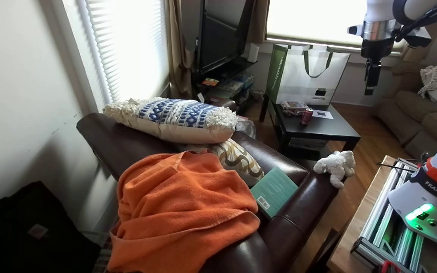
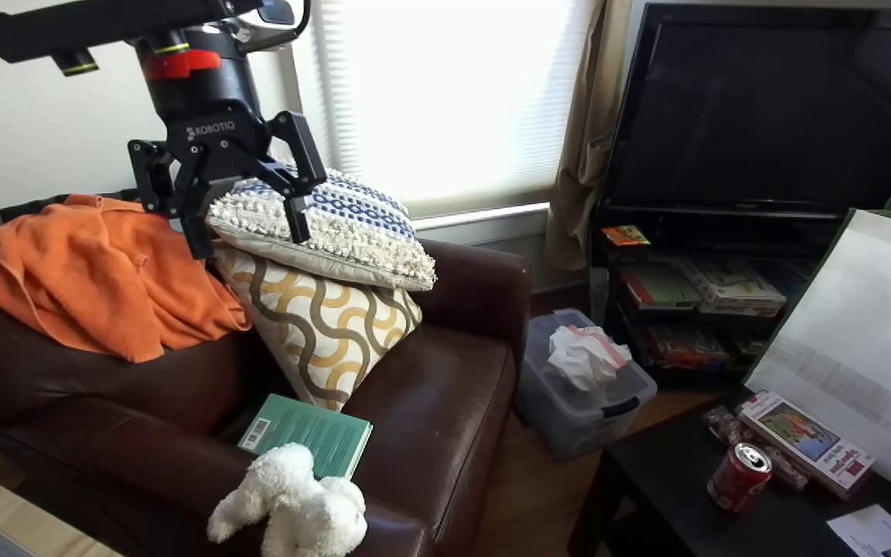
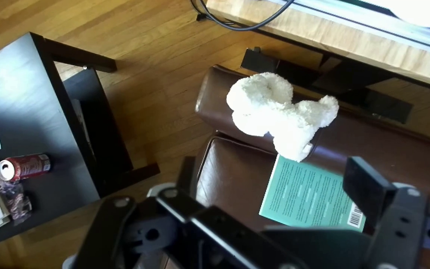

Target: Put the teddy bear on the blue book

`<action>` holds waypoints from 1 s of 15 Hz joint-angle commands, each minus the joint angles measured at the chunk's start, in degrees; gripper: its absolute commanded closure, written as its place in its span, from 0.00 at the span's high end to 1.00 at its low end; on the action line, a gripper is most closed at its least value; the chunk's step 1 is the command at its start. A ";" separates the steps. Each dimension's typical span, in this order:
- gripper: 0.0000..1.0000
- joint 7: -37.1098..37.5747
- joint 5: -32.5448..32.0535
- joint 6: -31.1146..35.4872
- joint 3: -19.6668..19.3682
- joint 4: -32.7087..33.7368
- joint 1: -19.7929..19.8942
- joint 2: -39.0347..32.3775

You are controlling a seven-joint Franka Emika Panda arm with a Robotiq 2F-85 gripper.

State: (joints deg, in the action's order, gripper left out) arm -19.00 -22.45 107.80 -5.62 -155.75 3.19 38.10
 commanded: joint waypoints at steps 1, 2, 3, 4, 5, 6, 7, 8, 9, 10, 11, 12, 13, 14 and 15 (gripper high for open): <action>1.00 -2.89 -0.88 0.81 -1.20 -1.25 -1.00 1.29; 1.00 -7.73 -0.65 2.04 -3.22 -2.88 -1.80 2.07; 1.00 -11.08 -0.64 3.72 -4.82 -4.49 -2.03 2.75; 1.00 -14.08 -0.51 5.15 -6.29 -5.67 -2.14 2.73; 1.00 -17.84 0.00 5.31 -7.69 -2.01 -2.60 -1.57; 1.00 -21.44 0.00 6.62 -9.33 -2.72 -2.55 -2.29; 1.00 -25.53 -0.16 7.70 -10.92 -2.71 -2.13 -3.33; 1.00 -29.54 -0.08 8.72 -12.31 -2.70 -1.80 -4.69; 1.00 -33.35 0.08 9.86 -13.53 -2.68 -1.52 -6.50; 1.00 -36.66 0.77 10.26 -14.28 -2.69 -1.49 -8.44; 1.00 -39.52 1.18 10.56 -14.64 -2.68 -1.47 -10.77; 1.00 -40.26 -0.72 9.89 -18.11 -2.70 -4.81 -12.31; 1.00 -42.04 -1.30 9.40 -18.52 -2.71 -4.87 -14.34; 1.00 -41.52 -2.91 8.65 -18.44 -2.76 -4.74 -16.96; 1.00 -39.03 -5.58 8.87 -17.79 -2.82 -4.15 -19.35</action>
State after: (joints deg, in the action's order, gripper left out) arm -58.97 -23.11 116.46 -22.50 -158.58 -0.25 25.96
